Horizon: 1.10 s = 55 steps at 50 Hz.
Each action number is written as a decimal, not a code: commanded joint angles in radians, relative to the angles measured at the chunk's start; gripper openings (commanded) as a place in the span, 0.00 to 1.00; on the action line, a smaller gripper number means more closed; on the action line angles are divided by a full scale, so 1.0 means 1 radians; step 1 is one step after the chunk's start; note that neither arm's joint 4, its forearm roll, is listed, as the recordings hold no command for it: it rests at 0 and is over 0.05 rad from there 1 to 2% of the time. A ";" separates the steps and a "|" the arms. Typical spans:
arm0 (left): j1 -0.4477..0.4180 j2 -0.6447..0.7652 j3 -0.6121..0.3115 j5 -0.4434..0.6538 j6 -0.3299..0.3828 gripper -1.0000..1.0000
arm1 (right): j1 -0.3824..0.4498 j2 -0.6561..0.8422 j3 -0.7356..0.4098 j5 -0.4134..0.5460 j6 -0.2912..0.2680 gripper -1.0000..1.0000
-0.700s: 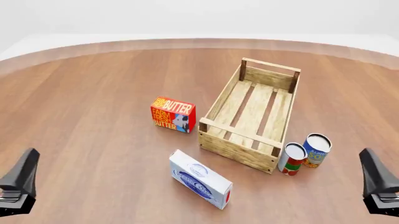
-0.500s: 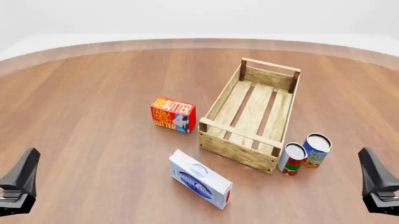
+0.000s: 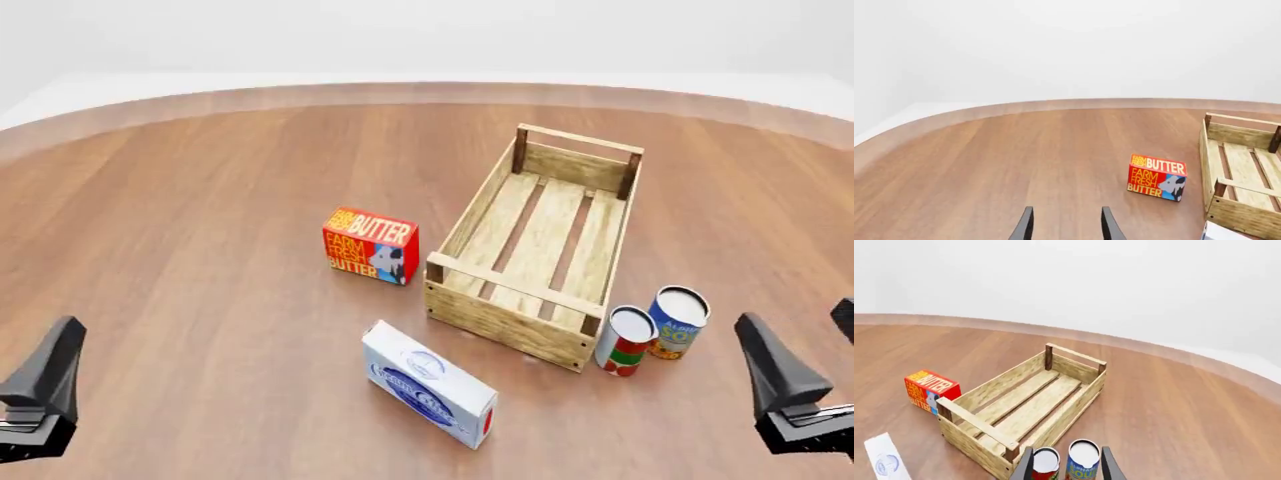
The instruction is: Pick up the ketchup, and put it in the wooden tray.
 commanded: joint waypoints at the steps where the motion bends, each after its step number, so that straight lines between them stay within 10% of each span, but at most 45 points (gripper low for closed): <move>1: 0.000 -0.001 0.000 0.001 0.001 1.00 | 0.116 0.082 -0.047 0.003 -0.027 1.00; 13: 0.000 -0.003 0.000 0.002 0.000 1.00 | 0.256 0.282 -0.093 -0.113 -0.038 1.00; 15: 0.001 -0.001 0.000 0.001 0.000 1.00 | 0.328 0.406 -0.138 -0.177 -0.012 1.00; 16: 0.001 -0.002 0.000 0.001 0.000 1.00 | 0.558 0.806 -0.311 -0.336 -0.038 1.00; 55: 0.002 0.001 0.000 -0.001 0.000 1.00 | 0.863 1.231 -0.587 -0.396 0.002 1.00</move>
